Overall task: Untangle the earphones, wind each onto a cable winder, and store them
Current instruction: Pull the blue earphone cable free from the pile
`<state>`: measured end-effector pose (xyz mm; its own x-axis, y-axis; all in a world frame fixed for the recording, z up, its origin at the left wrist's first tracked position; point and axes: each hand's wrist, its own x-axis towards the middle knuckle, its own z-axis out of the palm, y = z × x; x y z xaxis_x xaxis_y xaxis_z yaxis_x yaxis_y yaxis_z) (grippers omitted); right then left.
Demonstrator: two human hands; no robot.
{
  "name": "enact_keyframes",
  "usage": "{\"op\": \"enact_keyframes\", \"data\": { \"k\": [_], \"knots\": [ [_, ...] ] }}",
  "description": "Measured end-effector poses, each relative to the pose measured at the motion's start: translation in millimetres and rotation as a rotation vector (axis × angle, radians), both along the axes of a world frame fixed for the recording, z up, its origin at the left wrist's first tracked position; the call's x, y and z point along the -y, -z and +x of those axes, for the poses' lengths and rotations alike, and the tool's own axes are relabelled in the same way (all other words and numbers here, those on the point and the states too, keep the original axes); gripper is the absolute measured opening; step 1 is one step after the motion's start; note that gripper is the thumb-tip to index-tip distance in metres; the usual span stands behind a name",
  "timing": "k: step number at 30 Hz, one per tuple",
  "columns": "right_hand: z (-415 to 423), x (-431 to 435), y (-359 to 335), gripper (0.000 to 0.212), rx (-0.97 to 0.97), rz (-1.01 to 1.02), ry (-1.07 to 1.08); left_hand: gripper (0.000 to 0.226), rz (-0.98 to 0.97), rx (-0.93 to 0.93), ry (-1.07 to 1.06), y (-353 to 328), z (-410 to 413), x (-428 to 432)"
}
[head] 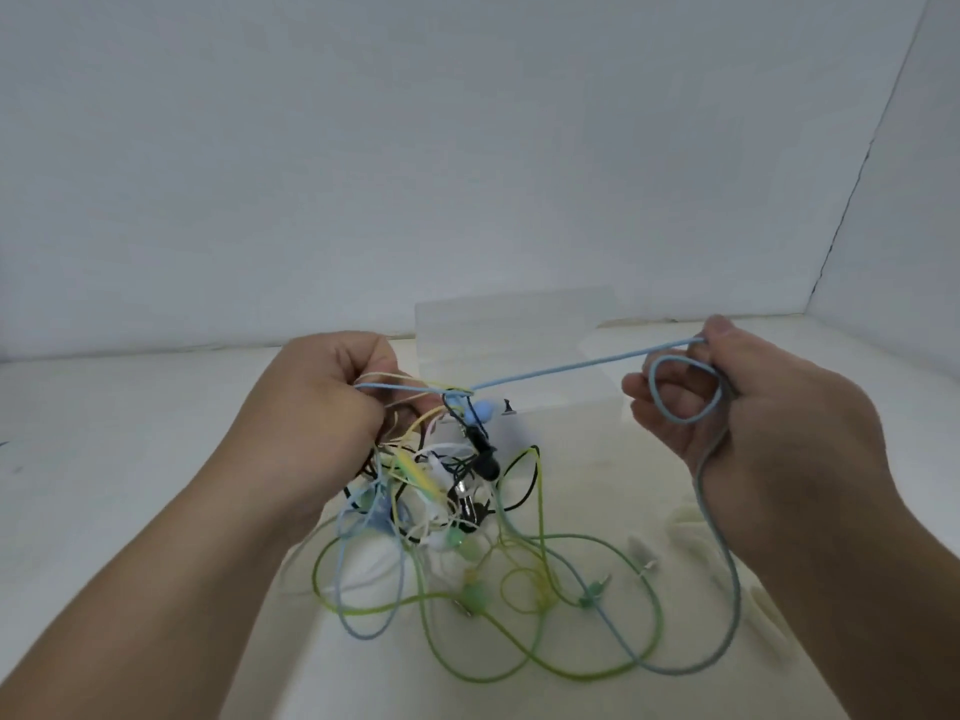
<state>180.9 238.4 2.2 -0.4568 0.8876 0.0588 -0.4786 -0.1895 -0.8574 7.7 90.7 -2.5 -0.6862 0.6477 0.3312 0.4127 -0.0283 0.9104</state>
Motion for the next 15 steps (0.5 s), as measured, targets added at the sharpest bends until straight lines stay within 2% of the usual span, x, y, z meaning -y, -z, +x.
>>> {"op": "enact_keyframes", "data": {
  "k": [2, 4, 6, 8, 12, 13, 15],
  "knots": [
    [0.1, -3.2, 3.2, 0.028, 0.130, 0.124, 0.054, 0.039, 0.090, 0.137, 0.106, -5.8, 1.5, 3.8],
    [-0.6, -2.9, 7.2, 0.030, 0.255, 0.219, 0.017, 0.026, 0.118, 0.246, 0.221, -9.4, 3.0, 8.4],
    [-1.9, -2.8, 10.8, 0.030, 0.315, 0.199, -0.055, 0.020, 0.089, 0.314, 0.312, -9.0, 2.5, 10.6],
    [-2.8, -2.5, 9.4, 0.027, 0.271, 0.093, -0.110, 0.028, 0.040, 0.352, 0.387, -6.1, -1.4, 10.8],
    [0.7, 1.6, -0.5, 0.021, 0.030, -0.095, -0.183, 0.053, -0.019, 0.486, 0.437, -3.1, -1.6, 9.2],
    [1.5, 4.0, -2.9, 0.020, -0.020, -0.125, -0.207, 0.055, -0.027, 0.527, 0.415, -2.9, 1.6, 7.1],
    [2.3, 6.7, -6.3, 0.023, -0.084, -0.154, -0.249, 0.044, -0.019, 0.524, 0.309, 0.9, 4.4, 2.6]
  ]
}}
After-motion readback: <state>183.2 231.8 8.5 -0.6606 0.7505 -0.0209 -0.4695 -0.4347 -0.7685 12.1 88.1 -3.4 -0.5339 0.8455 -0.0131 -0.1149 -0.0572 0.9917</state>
